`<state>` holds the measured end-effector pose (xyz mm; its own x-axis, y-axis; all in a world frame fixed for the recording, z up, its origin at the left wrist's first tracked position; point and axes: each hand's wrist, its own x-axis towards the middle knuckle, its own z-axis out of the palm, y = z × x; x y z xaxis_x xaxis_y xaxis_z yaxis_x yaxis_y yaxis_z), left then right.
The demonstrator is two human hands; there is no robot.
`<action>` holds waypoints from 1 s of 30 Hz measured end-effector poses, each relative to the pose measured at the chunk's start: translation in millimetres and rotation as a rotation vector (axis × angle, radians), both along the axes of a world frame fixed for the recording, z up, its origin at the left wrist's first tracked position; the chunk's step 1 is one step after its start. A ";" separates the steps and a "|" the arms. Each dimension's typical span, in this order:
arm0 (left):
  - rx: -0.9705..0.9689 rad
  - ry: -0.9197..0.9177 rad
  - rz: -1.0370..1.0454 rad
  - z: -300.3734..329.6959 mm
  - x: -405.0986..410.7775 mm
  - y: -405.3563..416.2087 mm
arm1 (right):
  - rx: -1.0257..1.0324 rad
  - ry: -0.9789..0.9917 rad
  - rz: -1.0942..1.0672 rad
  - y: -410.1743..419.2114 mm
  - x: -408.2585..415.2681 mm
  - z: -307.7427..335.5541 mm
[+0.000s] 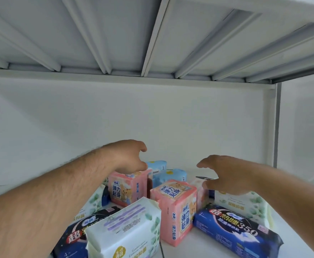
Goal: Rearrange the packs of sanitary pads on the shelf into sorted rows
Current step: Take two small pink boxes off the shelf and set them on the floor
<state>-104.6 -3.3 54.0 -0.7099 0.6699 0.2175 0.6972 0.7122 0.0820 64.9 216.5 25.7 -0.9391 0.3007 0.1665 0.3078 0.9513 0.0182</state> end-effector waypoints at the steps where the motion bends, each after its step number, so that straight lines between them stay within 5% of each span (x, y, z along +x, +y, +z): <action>1: -0.008 -0.010 -0.012 1.2 -3.1 8.4 | -0.033 -0.003 0.015 6.1 -5.3 1.1; 7: -0.058 -0.081 -0.055 0.8 -22.6 50.8 | -0.169 -0.079 0.062 34.7 -34.0 3.0; 30: -0.306 -0.121 -0.010 -33.7 -63.2 106.6 | -0.109 -0.326 0.114 51.5 -58.1 -4.8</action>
